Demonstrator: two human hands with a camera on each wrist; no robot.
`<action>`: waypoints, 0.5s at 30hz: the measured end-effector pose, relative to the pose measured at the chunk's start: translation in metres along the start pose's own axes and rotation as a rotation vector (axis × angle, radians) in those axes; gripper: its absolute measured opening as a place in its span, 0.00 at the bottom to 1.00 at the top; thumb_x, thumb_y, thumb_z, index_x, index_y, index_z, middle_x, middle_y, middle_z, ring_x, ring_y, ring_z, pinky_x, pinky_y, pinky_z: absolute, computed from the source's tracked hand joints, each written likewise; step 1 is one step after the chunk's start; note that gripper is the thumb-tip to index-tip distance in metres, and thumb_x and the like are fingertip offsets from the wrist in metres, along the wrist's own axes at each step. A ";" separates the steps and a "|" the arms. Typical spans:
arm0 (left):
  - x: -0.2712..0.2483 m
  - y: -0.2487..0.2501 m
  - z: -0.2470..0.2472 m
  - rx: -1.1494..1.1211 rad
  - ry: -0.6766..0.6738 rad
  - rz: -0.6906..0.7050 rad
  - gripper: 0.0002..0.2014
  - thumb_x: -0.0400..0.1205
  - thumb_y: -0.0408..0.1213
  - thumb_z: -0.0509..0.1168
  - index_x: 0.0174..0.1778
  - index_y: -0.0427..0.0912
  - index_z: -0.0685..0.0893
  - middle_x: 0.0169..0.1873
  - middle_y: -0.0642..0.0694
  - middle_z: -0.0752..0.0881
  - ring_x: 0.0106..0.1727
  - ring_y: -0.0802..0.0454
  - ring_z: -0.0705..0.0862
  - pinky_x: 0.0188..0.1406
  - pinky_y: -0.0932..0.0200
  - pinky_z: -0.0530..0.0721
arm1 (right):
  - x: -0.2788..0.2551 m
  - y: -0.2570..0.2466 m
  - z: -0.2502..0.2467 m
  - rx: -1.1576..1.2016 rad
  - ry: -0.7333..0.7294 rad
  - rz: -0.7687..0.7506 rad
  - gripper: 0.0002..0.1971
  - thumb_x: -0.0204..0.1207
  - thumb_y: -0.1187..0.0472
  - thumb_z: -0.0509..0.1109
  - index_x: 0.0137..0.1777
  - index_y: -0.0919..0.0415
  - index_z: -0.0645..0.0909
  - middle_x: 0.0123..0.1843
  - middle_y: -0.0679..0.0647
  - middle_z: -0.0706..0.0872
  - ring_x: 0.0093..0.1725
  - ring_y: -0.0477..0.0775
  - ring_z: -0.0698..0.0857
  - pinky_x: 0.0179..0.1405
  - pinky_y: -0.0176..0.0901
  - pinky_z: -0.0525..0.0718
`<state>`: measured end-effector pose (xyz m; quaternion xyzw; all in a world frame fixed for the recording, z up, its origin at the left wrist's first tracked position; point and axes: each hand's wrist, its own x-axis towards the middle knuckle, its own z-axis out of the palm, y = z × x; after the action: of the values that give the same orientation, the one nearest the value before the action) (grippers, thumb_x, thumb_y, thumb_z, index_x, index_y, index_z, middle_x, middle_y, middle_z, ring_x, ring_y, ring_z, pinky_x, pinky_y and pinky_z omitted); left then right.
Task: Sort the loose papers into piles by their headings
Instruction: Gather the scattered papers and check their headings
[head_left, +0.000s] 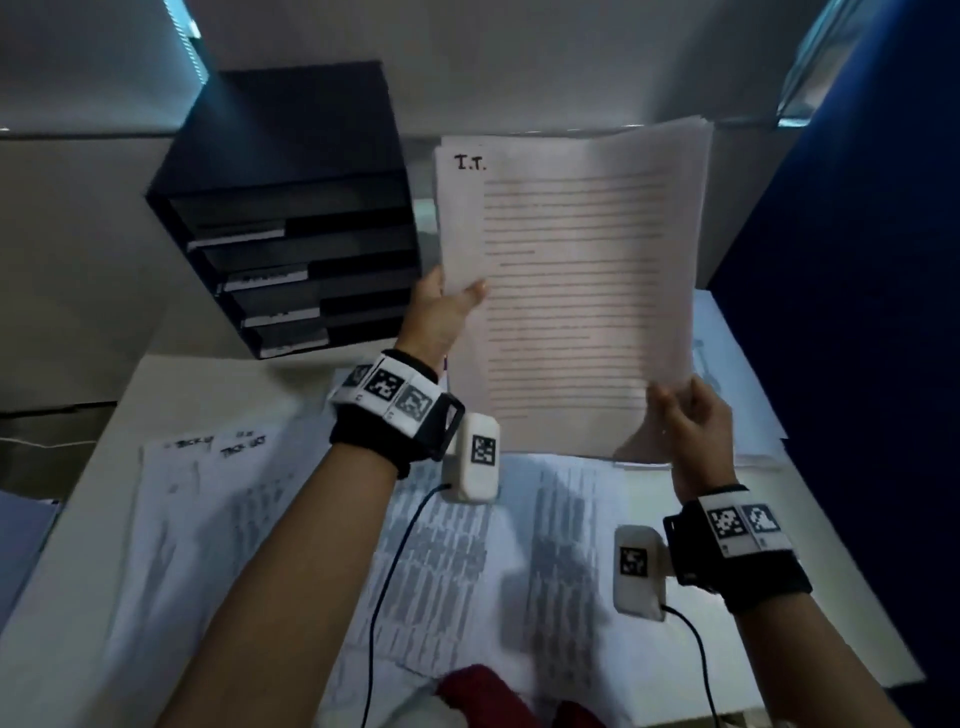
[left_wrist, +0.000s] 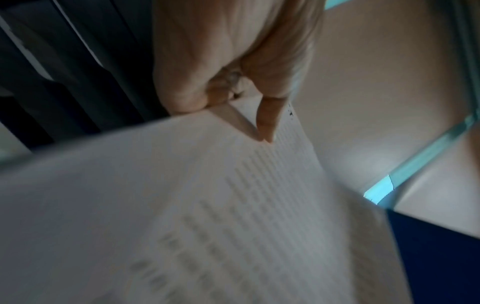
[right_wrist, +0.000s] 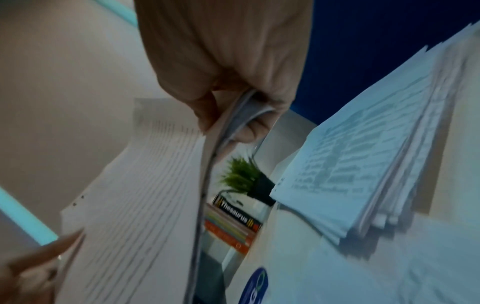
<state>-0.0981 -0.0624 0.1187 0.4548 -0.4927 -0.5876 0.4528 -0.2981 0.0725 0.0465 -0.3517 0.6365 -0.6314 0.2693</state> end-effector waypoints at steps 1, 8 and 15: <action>0.002 -0.010 0.016 0.057 -0.042 -0.032 0.16 0.80 0.25 0.63 0.64 0.28 0.76 0.56 0.35 0.84 0.51 0.46 0.83 0.60 0.48 0.82 | 0.009 0.002 -0.013 0.009 0.031 0.008 0.09 0.78 0.72 0.65 0.38 0.60 0.76 0.26 0.40 0.82 0.27 0.34 0.77 0.28 0.30 0.77; 0.010 -0.087 0.105 0.418 -0.265 -0.163 0.19 0.81 0.25 0.57 0.69 0.34 0.73 0.66 0.36 0.79 0.67 0.39 0.77 0.69 0.45 0.74 | 0.061 0.031 -0.090 -0.087 0.245 0.087 0.07 0.69 0.64 0.62 0.32 0.53 0.70 0.25 0.41 0.74 0.26 0.36 0.69 0.28 0.35 0.69; 0.009 -0.128 0.147 0.605 -0.287 -0.337 0.19 0.82 0.27 0.56 0.70 0.35 0.72 0.67 0.38 0.78 0.66 0.41 0.78 0.59 0.59 0.74 | 0.096 0.074 -0.120 -0.576 0.215 0.276 0.10 0.76 0.71 0.59 0.53 0.73 0.79 0.48 0.66 0.81 0.47 0.59 0.78 0.45 0.47 0.72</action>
<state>-0.2542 -0.0330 0.0057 0.5556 -0.6209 -0.5395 0.1213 -0.4588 0.0671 -0.0103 -0.2553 0.8550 -0.4169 0.1731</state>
